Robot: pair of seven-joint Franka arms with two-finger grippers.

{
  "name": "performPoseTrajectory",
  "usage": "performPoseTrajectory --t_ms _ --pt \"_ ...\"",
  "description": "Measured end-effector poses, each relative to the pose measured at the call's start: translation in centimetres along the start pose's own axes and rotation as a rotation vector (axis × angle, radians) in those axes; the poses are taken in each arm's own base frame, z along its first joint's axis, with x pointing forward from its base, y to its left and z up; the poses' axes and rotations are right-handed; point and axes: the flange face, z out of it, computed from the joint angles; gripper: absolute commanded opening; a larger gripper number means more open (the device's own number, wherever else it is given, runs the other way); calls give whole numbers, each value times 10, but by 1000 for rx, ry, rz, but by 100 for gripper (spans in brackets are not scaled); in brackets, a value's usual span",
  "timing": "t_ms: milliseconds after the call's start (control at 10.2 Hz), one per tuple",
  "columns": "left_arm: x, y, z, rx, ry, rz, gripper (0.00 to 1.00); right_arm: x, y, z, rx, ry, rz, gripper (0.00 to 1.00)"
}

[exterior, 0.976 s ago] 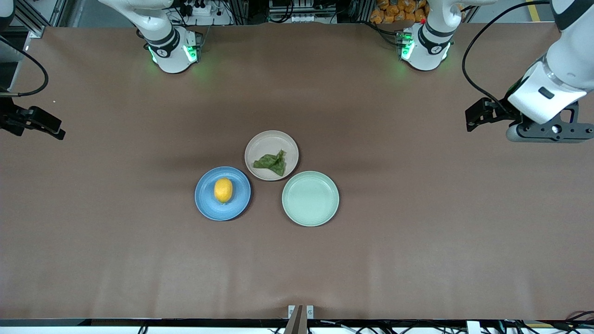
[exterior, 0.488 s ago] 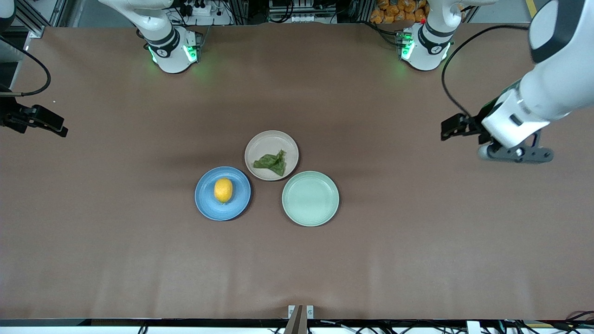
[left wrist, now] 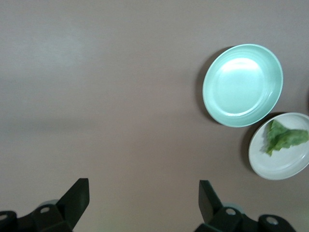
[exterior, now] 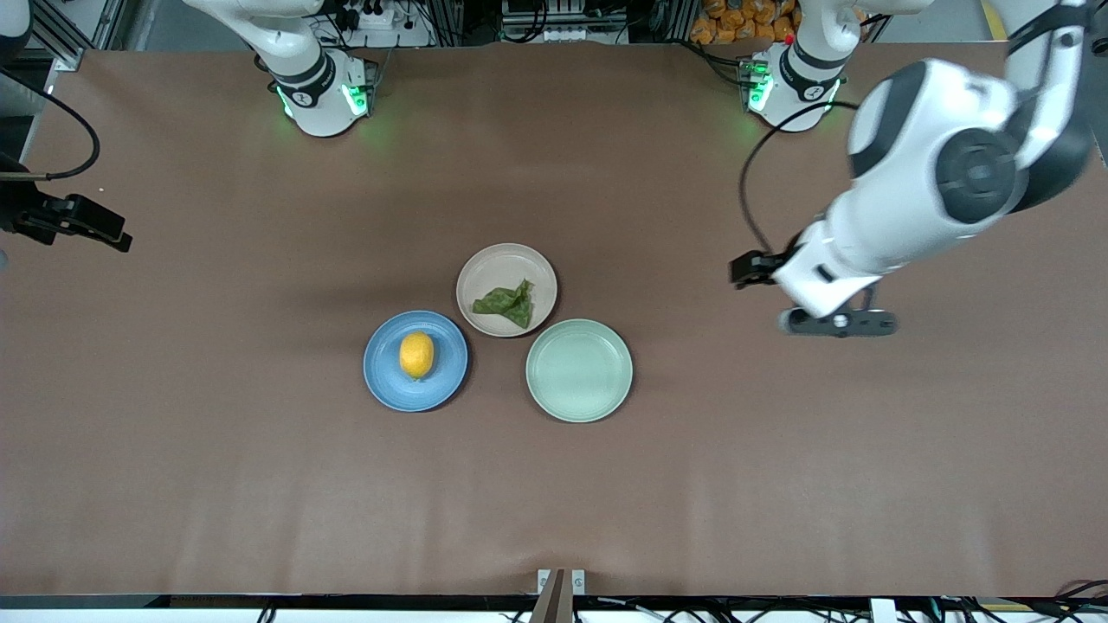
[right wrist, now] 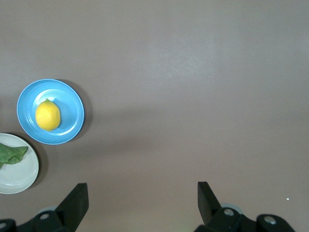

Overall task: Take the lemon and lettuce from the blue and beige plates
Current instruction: 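Move the left gripper to the lettuce while the right gripper approaches the lemon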

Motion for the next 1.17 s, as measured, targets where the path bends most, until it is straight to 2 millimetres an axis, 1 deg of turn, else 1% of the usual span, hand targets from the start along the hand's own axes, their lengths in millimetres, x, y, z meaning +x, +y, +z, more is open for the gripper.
performPoseTrajectory --t_ms 98,195,293,390,488,585,683,976,1073,1171 --pt "2 16 15 -1 4 -12 100 1 1 1 -1 -1 1 100" --pt "3 35 34 -1 6 -20 100 2 3 3 0 2 5 100" --pt "3 57 55 -3 12 -33 100 6 8 7 1 1 14 100" --pt "2 82 78 -11 28 -56 100 13 10 20 2 -17 18 100" --pt "1 102 97 -20 44 -78 100 20 9 33 2 -38 17 100" --pt "-1 119 113 -31 60 -92 100 24 6 43 2 -55 12 100" --pt "-4 133 126 -40 73 -93 100 26 2 49 2 -65 5 100" --pt "-22 184 165 -71 118 -31 100 24 -9 54 0 -93 -15 100" --pt "-30 201 182 -77 131 -3 100 25 -15 57 0 -100 -26 100" --pt "-40 217 201 -76 139 14 100 27 -28 63 -2 -110 -48 100"
